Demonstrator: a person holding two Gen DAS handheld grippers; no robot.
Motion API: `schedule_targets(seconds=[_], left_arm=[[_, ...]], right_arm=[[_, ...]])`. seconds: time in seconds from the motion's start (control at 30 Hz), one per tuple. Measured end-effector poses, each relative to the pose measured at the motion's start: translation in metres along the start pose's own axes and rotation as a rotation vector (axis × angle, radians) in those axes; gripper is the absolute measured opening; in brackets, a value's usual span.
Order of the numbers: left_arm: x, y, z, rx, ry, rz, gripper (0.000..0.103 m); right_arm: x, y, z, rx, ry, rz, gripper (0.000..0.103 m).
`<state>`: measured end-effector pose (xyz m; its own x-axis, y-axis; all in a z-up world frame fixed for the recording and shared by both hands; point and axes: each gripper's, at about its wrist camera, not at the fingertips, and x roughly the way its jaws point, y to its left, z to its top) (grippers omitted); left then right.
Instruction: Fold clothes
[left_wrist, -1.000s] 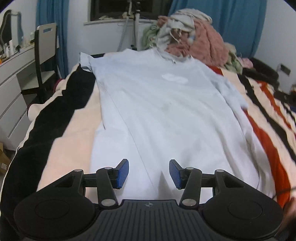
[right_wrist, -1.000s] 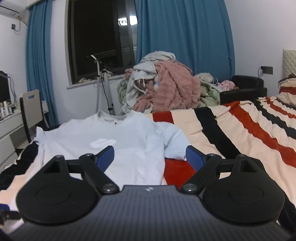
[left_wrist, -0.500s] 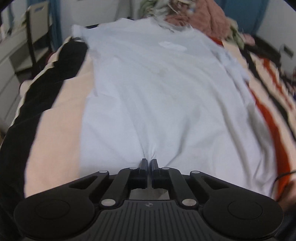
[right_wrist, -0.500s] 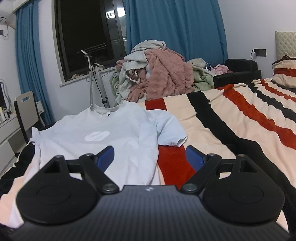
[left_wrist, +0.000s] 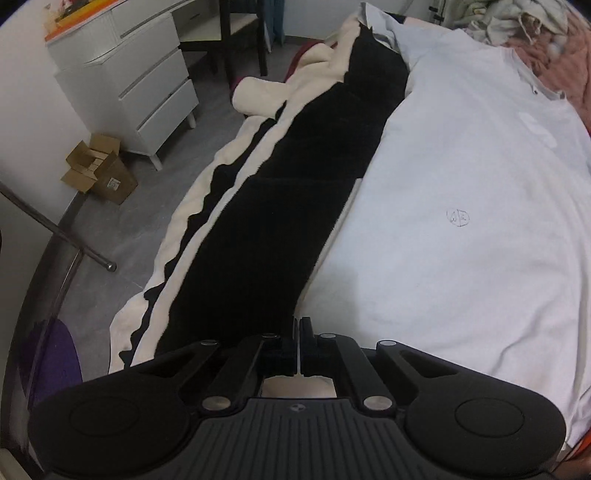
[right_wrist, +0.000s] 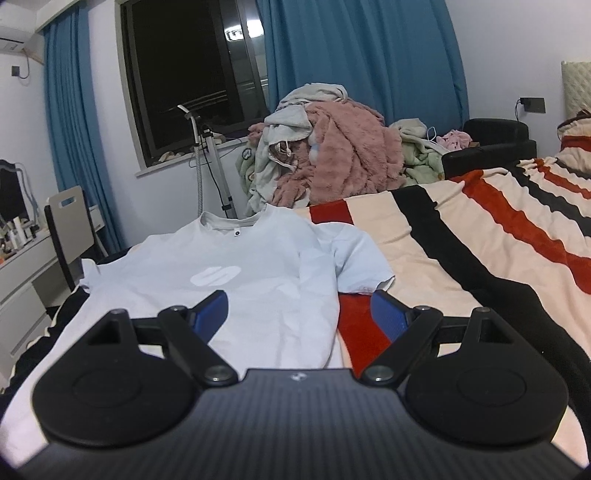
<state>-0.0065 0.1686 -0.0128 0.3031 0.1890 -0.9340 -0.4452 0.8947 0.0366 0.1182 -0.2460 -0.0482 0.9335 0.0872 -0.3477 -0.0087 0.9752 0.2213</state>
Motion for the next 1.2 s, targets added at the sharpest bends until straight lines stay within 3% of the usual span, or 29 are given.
schedule_targets(seconds=[0.1,0.17,0.23,0.33,0.47,0.67,0.9,0.97,1.2], left_arm=[[-0.013,-0.009,-0.001,0.013,-0.057,-0.029,0.021],[-0.023,-0.030,-0.006,0.052,-0.120,-0.043,0.038],[-0.034,-0.051,-0.009,0.092,-0.186,-0.077,0.046],[-0.050,-0.080,-0.006,0.130,-0.286,-0.187,0.050],[-0.064,-0.131,-0.008,0.198,-0.438,-0.286,0.070],[-0.066,-0.192,-0.007,0.246,-0.589,-0.402,0.079],[-0.041,-0.194,-0.009,0.273,-0.752,-0.415,0.094],[-0.033,-0.191,-0.012,0.285,-0.782,-0.385,0.101],[-0.019,-0.182,-0.021,0.326,-0.774,-0.420,0.103]], right_arm=[[-0.002,0.001,0.001,-0.005,-0.007,0.003,0.086],[-0.003,0.001,0.002,-0.008,-0.012,0.007,0.086],[-0.004,0.002,0.002,-0.011,-0.018,0.011,0.086],[-0.005,0.002,0.004,-0.015,-0.027,0.017,0.086],[-0.007,0.005,0.004,-0.031,-0.057,0.018,0.086],[-0.010,0.009,0.003,-0.060,-0.123,0.017,0.086],[-0.005,0.012,0.000,-0.068,-0.139,0.013,0.086],[-0.003,0.014,0.000,-0.067,-0.136,0.017,0.085],[0.007,0.022,-0.004,-0.078,-0.113,0.003,0.085]])
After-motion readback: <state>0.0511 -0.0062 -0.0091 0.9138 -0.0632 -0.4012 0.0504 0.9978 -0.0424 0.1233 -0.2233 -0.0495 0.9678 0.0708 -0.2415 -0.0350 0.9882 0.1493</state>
